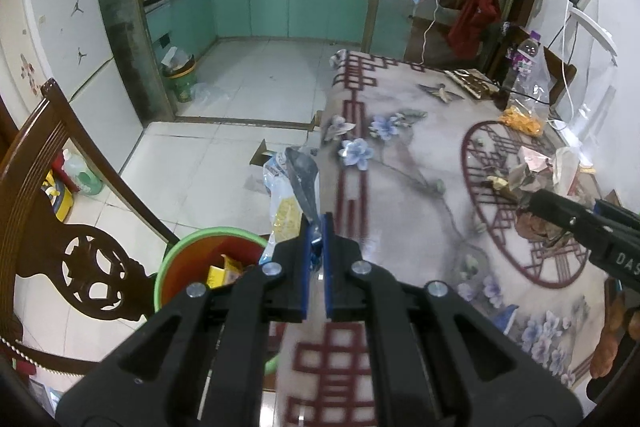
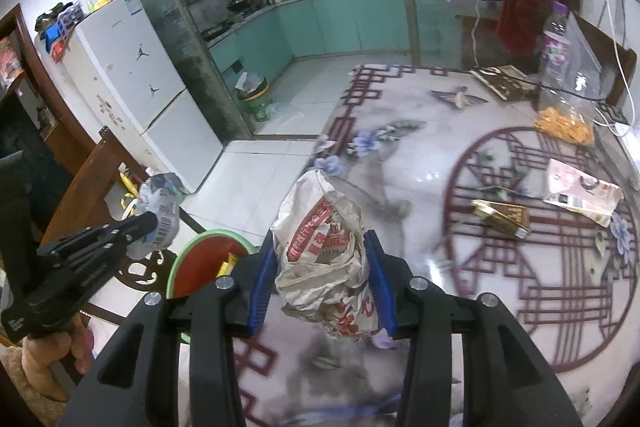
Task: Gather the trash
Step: 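Carry the snack wrapper and crumpled paper bag over the red bucket, then open both tools over the red bucket to drop wrapper and bag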
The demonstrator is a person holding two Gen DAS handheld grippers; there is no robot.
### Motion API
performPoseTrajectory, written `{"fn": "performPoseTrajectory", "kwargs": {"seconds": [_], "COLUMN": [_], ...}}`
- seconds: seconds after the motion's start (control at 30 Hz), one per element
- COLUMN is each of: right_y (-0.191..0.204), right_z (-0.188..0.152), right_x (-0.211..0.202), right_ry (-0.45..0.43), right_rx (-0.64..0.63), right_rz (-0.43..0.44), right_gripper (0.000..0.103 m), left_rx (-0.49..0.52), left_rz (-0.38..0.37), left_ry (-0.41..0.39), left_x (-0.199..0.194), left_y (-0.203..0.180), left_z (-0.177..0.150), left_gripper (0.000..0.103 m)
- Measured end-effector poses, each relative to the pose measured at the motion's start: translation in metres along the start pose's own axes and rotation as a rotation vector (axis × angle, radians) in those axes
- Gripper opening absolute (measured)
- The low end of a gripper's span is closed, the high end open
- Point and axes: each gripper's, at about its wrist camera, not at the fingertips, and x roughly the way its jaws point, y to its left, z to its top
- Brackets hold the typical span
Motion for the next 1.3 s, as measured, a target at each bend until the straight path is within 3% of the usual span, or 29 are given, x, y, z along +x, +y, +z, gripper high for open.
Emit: {"fn": "performPoseTrajectory", "kwargs": {"seconds": [0.7, 0.97, 1.3], "right_y": [0.126, 0.163, 0.179], "right_z": [-0.003, -0.003, -0.005], "right_x": [0.097, 0.128, 0.149], "right_ry": [0.172, 0.225, 0.262], "right_rx": [-0.175, -0.257, -0.311], "right_rz": [0.144, 0.187, 0.184], "right_gripper": [0.042, 0.042, 0.042], "left_rx": [-0.162, -0.188, -0.208], "left_rz": [0.102, 0.119, 0.123], "left_ry": [0.11, 0.121, 0.132], "left_x": [0.033, 0.041, 0.052], "left_y": [0.13, 0.155, 0.171], "left_z": [-0.027, -0.026, -0.023], "left_gripper": [0.004, 0.004, 0.004]}}
